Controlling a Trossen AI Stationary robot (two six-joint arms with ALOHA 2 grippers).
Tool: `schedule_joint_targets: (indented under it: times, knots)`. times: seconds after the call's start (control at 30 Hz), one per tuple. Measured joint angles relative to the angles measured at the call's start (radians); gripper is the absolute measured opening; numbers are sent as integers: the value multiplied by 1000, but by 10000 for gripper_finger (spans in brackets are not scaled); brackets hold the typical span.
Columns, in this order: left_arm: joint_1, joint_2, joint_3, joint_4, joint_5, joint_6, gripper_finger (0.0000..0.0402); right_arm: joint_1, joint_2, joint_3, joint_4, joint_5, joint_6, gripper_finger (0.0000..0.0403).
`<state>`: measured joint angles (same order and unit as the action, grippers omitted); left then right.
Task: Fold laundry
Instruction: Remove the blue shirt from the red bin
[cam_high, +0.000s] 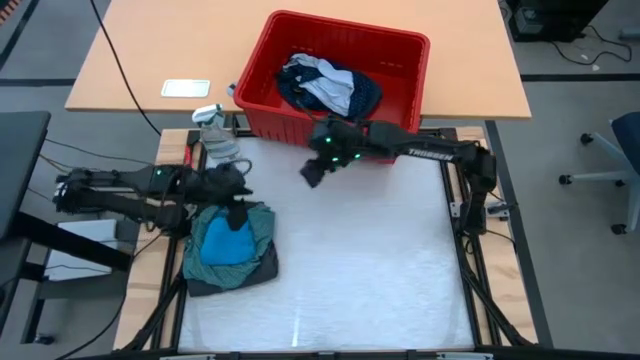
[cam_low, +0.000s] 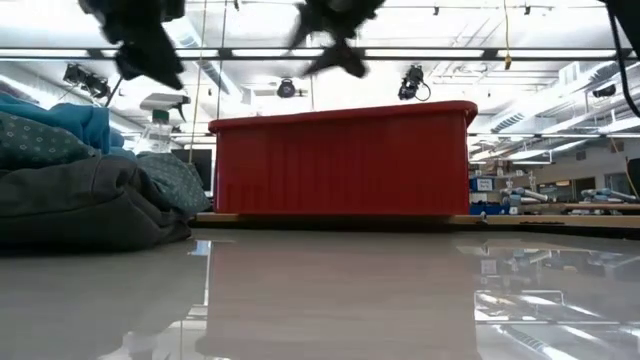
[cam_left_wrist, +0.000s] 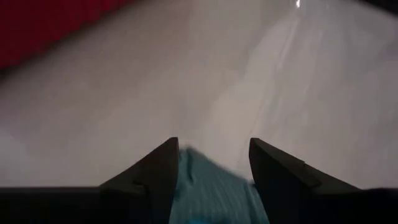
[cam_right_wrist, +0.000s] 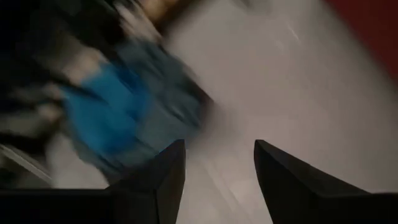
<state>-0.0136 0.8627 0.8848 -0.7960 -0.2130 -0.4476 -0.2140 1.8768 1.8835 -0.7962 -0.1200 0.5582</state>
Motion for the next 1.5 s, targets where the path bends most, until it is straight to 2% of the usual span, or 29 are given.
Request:
schedule_joint_targets:
  times: [0.13,0.23,0.33,0.43,0.5,0.6,0.67,0.8,0.9,1.0,1.07,1.2,1.37,1.5]
  knots:
    - [148,9,0,132,54,111,198,-33,-4,-2,-240,11,-77,196]
    - [254,56,0,306,188,192,198,-49,1,-2,-345,32,-151,196]
    - [346,142,2,475,284,235,198,-96,9,-2,-429,168,-173,196]
    - [429,236,0,620,281,294,198,-176,9,-3,-476,353,-181,195]
    - [481,291,0,741,278,359,198,-221,-7,-2,-477,358,-229,193]
    - [554,361,0,975,281,460,198,-285,-42,-2,-468,279,-342,192]
    - [608,404,0,1149,281,500,198,-323,-80,-3,-478,297,-429,192]
    - [713,504,2,1415,257,448,198,-452,-154,-1,-426,325,-589,192]
    - [771,587,11,1469,251,374,198,-577,-189,0,-360,234,-689,192]
    - [799,657,35,1472,251,333,198,-690,-201,-2,-263,0,-750,192]
    - [800,691,53,1470,251,331,198,-757,-203,-2,-141,-126,-739,191]
    - [791,725,85,1373,251,342,198,-869,-165,3,212,-277,-629,191]
    - [765,729,101,1188,249,333,198,-908,-17,0,483,-405,-461,191]
    - [747,732,97,1089,260,325,198,-890,103,58,501,-415,-467,193]
